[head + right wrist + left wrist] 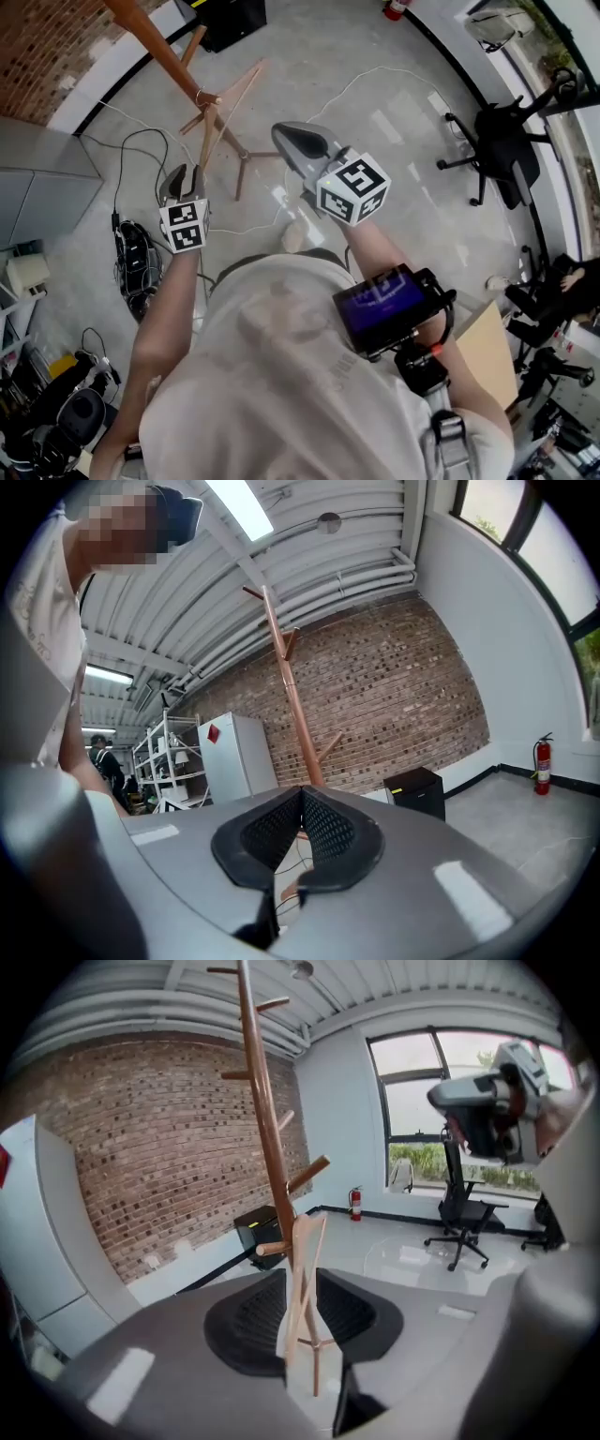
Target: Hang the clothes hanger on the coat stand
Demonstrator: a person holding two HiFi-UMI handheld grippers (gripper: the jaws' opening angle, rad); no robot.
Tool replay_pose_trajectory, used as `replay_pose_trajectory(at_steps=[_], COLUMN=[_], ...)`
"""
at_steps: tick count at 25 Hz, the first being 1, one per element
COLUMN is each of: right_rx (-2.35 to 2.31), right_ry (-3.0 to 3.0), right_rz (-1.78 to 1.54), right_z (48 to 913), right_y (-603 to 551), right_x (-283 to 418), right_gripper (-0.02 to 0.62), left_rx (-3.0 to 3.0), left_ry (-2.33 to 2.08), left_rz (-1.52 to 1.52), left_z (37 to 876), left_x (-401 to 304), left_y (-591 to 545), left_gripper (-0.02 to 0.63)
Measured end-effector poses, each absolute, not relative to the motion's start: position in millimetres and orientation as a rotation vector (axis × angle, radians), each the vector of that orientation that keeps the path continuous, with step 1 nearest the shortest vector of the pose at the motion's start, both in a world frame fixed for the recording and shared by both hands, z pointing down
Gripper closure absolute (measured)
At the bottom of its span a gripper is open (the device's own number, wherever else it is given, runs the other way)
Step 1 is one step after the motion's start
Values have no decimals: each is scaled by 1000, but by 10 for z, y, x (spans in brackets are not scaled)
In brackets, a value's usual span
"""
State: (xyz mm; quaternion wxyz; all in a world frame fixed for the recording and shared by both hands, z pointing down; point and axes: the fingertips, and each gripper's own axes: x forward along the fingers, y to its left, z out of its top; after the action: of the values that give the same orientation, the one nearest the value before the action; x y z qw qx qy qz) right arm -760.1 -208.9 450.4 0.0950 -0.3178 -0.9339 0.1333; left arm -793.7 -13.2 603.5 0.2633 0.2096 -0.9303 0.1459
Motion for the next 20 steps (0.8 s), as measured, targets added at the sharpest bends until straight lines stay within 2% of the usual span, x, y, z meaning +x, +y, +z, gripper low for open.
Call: replay_pose_trajectory(at_steps=[6, 10, 20], right_rx=[-953, -903, -827], right_ry=[-2760, -2743, -2762], right_rz=[375, 399, 435], right_z=[4575, 4614, 4576], right_y=[-1924, -1793, -1280], right_x=[-7336, -7032, -6484], right_gripper=[581, 581, 581], left_rx=[765, 917, 1045], left_ry=[-2549, -2516, -2526], left_rz=[71, -23, -80], left_z=[5652, 5473, 5170], left_x=[-7373, -7023, -6695], left_y=[-270, -186, 243], left_gripper=[600, 604, 604])
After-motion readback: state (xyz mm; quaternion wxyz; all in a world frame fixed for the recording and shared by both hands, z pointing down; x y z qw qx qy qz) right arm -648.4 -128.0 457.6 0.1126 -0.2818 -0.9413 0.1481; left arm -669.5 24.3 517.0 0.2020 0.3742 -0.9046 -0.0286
